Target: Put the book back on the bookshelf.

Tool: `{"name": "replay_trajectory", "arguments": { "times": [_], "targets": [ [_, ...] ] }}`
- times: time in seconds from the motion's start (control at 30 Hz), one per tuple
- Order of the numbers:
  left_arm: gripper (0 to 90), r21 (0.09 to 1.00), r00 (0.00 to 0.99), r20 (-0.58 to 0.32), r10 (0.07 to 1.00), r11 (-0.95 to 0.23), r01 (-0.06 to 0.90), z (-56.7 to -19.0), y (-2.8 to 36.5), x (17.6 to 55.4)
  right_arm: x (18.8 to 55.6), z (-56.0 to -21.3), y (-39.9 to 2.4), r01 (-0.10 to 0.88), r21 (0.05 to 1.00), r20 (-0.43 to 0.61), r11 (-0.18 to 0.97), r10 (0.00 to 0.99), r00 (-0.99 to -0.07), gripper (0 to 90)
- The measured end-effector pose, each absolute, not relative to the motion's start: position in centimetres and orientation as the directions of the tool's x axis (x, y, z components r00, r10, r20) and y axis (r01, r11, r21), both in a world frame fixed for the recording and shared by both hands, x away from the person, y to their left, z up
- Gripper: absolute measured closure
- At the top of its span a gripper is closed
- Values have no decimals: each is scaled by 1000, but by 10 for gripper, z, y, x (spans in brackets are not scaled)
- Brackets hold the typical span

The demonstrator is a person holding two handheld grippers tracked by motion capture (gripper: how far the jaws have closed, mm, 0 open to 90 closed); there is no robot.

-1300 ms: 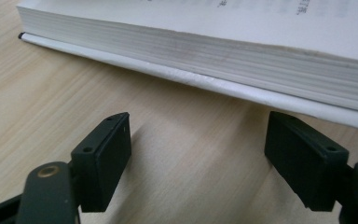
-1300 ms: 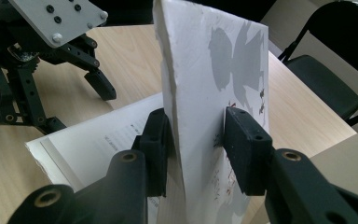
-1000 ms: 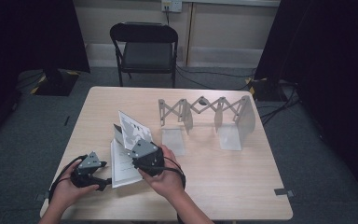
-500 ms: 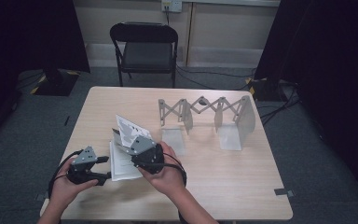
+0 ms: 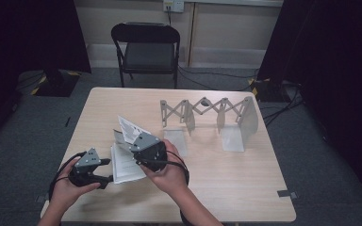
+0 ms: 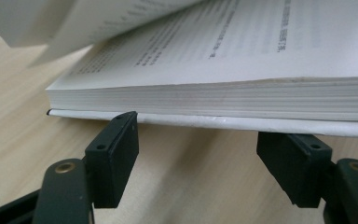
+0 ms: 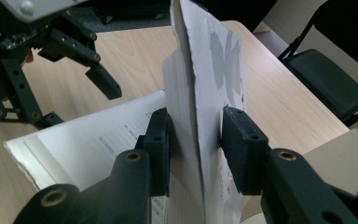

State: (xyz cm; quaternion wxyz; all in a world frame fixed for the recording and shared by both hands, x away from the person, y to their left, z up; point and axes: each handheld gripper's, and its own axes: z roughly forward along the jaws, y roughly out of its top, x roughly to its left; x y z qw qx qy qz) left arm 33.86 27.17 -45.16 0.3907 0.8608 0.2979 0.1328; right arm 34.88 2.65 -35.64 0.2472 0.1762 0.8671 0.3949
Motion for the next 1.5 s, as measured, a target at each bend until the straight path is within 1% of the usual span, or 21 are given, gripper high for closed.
{"name": "replay_trajectory", "arguments": {
  "times": [0.1, 0.27, 0.37, 0.43, 0.5, 0.57, 0.6, 0.67, 0.87, 0.9, 0.97, 1.07, 1.17, 1.5],
  "targets": [
    [294, 732, 796, 1, 605, -543, 412, -456, 270, 338, 350, -355, 27, 111, 770, -291, 628, 500, -815, 646],
    [238, 733, 790, -24, 613, -526, 431, -463, 273, 340, 349, -356, 26, 118, 780, -283, 614, 515, -809, 648],
    [246, 721, 782, -47, 621, -521, 457, -470, 276, 341, 349, -356, 25, 122, 779, -281, 615, 517, -809, 648],
    [229, 704, 784, -49, 619, -535, 467, -473, 276, 340, 350, -355, 25, 125, 779, -279, 615, 518, -809, 648],
    [253, 697, 785, -44, 619, -544, 468, -474, 275, 339, 351, -354, 25, 127, 780, -278, 613, 520, -808, 648],
    [246, 683, 787, -43, 615, -557, 473, -477, 273, 339, 351, -354, 26, 130, 780, -276, 613, 522, -807, 649],
    [231, 697, 782, -51, 621, -539, 474, -478, 270, 339, 351, -353, 27, 132, 778, -277, 615, 523, -806, 648],
    [231, 717, 786, -66, 614, -519, 465, -472, 268, 338, 350, -354, 28, 130, 776, -279, 617, 521, -807, 648],
    [226, 716, 769, -125, 627, -480, 507, -462, 267, 336, 351, -353, 28, 123, 767, -286, 629, 508, -812, 647],
    [234, 741, 780, -80, 621, -487, 463, -458, 267, 335, 350, -353, 28, 116, 760, -296, 640, 498, -815, 648],
    [277, 754, 784, -55, 618, -489, 438, -450, 265, 332, 350, -352, 29, 110, 752, -304, 649, 491, -817, 648],
    [296, 778, 785, -42, 618, -472, 414, -443, 265, 331, 350, -348, 29, 105, 744, -308, 659, 478, -822, 651],
    [294, 803, 788, -46, 614, -447, 394, -435, 266, 330, 351, -344, 28, 112, 738, -295, 665, 467, -834, 652],
    [275, 837, 791, -34, 611, -415, 356, -417, 264, 326, 349, -330, 26, 122, 716, -278, 687, 441, -854, 657]
  ]
}}
